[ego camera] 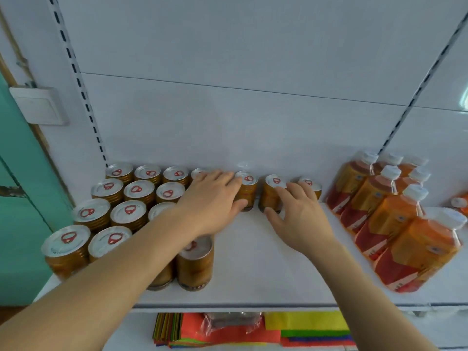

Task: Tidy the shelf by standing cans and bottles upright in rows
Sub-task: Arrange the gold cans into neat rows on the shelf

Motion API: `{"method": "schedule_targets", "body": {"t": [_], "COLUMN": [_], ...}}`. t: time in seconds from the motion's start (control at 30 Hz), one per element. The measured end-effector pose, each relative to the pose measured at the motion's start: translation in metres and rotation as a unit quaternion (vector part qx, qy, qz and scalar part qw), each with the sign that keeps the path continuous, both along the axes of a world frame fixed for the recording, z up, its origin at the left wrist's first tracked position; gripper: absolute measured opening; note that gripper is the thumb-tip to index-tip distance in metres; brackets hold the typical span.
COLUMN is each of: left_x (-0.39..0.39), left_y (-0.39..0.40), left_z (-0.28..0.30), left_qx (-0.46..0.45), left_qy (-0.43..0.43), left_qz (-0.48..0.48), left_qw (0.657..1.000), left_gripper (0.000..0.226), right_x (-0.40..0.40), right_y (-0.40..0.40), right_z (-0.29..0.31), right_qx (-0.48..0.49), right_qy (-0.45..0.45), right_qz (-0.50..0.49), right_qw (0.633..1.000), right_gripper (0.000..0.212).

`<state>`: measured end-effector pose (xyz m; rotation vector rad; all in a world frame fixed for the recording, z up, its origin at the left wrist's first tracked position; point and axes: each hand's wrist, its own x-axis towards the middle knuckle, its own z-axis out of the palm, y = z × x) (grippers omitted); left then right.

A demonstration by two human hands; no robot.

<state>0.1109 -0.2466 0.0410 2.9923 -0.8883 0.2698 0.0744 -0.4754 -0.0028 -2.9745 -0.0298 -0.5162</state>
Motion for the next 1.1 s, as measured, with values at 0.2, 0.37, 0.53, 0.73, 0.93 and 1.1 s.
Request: {"method": "schedule_targets", "body": {"t": [0.2,0.37,0.53,0.73,0.93,1.1], "left_x": [0.062,0.078,0.082,0.095,0.101,0.103], "left_y": [-0.046,-0.044,-0.017,0.012,0.022,0.025], "left_z": [-0.012,-0.022,-0.021,-0.016,-0.018,-0.017], "left_qx": [0.061,0.096,0.08,0.07,0.053,0.037], "left_qy": [0.058,0.072,0.066,0.07,0.082,0.096], "left_qz": [0.001,-0.005,-0.024,-0.018,-0.031,-0.037], "left_qw": [0.996,0.993,0.994,0.995,0.995,0.994], "left_gripper": [0.061,0.054,0.05,0.041,0.044,0.044], "right_x": [0.051,0.055,0.036,0.016,0.018,0.026], "right_y": [-0.005,-0.008,-0.001,0.024,0.043,0.058], "right_z": [0.011,0.009,0.002,-0.006,-0.023,-0.029], "right_qx": [-0.104,-0.14,-0.111,-0.034,0.016,0.046], "right_qy": [0.095,0.091,0.067,0.008,-0.046,-0.062], "right_qz": [-0.015,0.005,0.048,0.088,0.106,0.109], "right_qw": [0.99,0.986,0.99,0.996,0.993,0.991], "right_gripper": [0.066,0.052,0.041,0.033,0.036,0.038]}}
